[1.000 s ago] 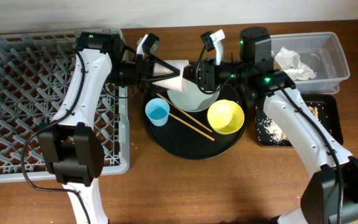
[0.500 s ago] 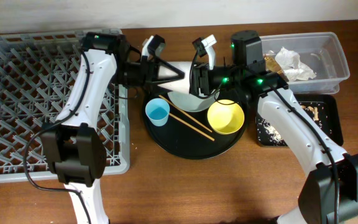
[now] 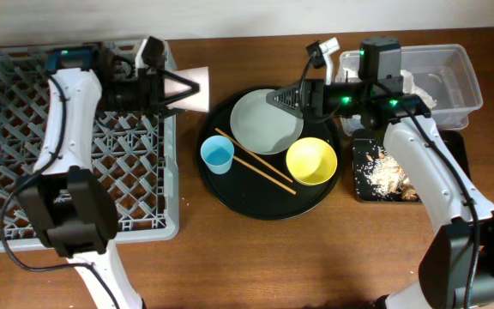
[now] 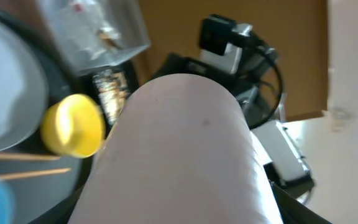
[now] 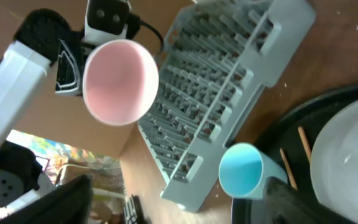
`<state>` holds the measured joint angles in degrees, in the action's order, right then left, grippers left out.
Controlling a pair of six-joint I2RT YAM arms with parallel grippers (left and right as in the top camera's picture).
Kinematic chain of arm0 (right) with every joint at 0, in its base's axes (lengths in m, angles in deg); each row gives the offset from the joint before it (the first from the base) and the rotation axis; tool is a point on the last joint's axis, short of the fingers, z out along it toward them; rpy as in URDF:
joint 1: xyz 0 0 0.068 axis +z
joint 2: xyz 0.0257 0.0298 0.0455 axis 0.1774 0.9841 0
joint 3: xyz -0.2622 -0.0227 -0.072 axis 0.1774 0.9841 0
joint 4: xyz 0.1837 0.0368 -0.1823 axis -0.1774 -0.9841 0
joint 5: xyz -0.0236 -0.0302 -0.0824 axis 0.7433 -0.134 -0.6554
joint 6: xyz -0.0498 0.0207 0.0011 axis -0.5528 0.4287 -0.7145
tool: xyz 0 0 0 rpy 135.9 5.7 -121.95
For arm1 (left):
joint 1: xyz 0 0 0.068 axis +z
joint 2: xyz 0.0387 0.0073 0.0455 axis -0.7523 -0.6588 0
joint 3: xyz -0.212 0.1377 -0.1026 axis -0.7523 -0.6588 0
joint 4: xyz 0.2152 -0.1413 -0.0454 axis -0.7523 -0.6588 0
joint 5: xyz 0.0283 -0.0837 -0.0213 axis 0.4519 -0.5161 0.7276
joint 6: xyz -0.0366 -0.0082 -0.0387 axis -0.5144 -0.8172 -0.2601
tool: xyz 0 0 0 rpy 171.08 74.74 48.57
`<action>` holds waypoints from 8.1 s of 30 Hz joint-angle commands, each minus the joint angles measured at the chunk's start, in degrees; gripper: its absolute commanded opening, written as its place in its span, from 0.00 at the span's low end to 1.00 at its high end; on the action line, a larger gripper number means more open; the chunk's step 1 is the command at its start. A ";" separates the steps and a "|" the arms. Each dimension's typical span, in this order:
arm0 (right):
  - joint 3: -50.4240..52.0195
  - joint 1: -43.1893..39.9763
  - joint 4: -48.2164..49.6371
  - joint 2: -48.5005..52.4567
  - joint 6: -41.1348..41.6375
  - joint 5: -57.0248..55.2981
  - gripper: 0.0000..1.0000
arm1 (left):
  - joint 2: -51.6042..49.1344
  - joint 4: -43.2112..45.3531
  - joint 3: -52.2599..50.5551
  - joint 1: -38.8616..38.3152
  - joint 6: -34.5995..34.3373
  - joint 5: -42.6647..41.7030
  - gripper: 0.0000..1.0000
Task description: Sort waste into correct bins and load items into the dishwasher rack
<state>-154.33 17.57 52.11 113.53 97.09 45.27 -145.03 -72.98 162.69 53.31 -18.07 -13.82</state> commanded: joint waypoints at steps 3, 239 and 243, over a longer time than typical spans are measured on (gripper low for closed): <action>-0.09 0.17 -6.71 0.37 -3.13 -6.95 1.00 | 1.99 -2.62 6.73 3.98 0.26 20.02 0.51; -0.09 12.72 24.90 -1.73 8.92 -1.36 0.04 | 25.62 43.69 -23.69 -0.28 -39.58 -8.66 0.98; -0.09 13.68 25.44 -1.66 7.04 -0.31 0.04 | 25.62 43.69 -23.69 -0.42 -39.58 -8.66 0.99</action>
<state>-154.65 30.67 77.20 111.28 106.31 41.13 -119.43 -29.40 138.21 53.39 -57.50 -20.81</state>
